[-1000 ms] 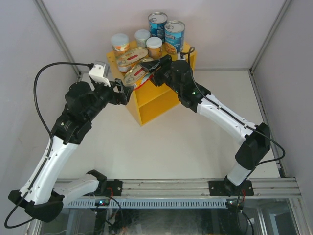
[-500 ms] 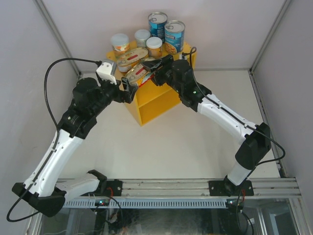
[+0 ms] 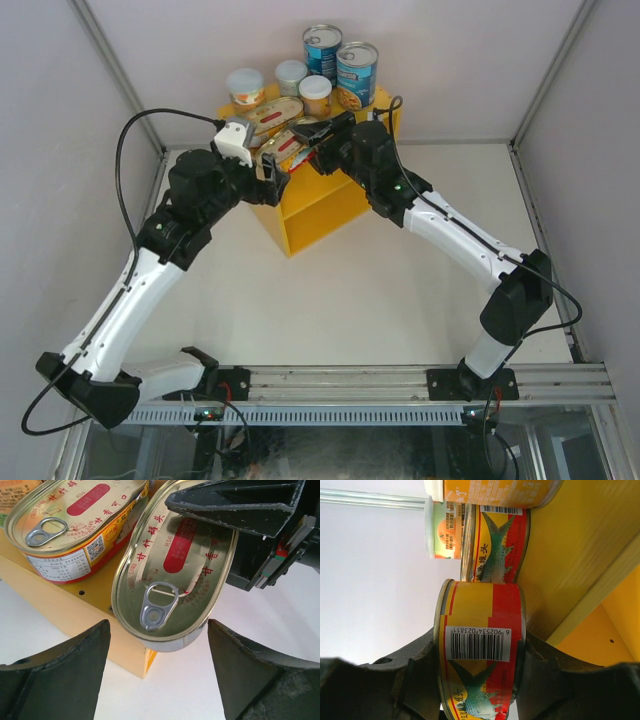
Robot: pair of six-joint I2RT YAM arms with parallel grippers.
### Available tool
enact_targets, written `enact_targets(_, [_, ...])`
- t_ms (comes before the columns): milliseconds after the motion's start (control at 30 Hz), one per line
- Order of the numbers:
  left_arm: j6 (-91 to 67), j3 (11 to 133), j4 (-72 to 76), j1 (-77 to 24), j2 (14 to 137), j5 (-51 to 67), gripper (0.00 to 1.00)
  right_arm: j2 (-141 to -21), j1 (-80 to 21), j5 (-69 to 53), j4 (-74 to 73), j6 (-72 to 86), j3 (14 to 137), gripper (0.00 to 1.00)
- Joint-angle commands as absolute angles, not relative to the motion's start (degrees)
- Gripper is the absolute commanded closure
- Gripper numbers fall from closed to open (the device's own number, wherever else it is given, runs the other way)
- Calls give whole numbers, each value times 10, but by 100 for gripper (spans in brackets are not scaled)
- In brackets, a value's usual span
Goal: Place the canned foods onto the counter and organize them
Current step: Place the canned food on the counter.
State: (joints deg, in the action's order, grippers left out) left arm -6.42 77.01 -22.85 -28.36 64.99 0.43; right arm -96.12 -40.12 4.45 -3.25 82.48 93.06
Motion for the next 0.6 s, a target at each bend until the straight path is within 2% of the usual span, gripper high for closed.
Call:
enact_targets(0, [-61,812,-189,-282,660,3,18,-955,-404,40,9,831,965,100])
enact_targets(200, [-77,816,-173,-282,673,-10,19,-954,-406,34,-5,822,963,96])
enact_targets(567, [-101,815,-156,-282,683,-36,23,-952,-407,15,-39,803,965,78])
